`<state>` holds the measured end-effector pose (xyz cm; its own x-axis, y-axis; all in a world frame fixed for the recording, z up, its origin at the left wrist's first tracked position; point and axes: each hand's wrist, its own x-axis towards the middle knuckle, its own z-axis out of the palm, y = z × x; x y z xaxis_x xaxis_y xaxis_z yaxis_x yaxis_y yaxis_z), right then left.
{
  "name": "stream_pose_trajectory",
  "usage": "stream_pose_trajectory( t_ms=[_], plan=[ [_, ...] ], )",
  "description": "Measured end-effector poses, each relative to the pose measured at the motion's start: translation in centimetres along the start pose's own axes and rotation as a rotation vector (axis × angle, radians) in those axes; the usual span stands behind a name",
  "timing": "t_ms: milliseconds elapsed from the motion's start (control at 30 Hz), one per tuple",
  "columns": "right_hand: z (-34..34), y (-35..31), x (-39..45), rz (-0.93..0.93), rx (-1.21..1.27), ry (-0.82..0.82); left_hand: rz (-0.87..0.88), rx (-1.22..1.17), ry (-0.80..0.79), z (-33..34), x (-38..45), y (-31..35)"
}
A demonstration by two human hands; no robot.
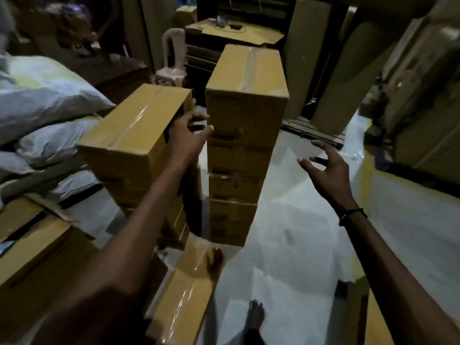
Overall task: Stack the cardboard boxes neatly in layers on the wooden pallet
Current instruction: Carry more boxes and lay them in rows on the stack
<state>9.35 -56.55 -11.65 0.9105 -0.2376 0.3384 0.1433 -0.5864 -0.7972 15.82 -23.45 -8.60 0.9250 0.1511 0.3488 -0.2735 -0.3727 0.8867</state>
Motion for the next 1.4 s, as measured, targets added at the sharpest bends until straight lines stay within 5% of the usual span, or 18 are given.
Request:
stream_pose_trajectory(
  t_ms=[167, 333, 767, 1100, 1400],
  plan=[
    [-1.0, 0.8, 12.3, -0.118, -0.02, 0.002, 0.155, 0.08, 0.086, 2.7, 11.7, 1.1],
    [-0.9, -0.1, 23.0, -0.156, -0.041, -0.118, 0.133, 0.158, 0.061, 5.4, 20.6, 2.6],
    [7.4, -2.2, 40.0, -0.084, -0.3, -0.608, -0.033, 0.582, -0.492, 11.1, 36.1, -1.7],
    [13.0, -2.0, 47.9, 0.109, -0.51, -0.747, -0.196, 0.725, -0.85, 14.6, 44.2, -3.7],
    [14.2, -3.0, 49.6, 0.234, -0.585, -0.778, -0.06, 0.845, -0.823, 16.7, 45.0, -3.3]
  ],
)
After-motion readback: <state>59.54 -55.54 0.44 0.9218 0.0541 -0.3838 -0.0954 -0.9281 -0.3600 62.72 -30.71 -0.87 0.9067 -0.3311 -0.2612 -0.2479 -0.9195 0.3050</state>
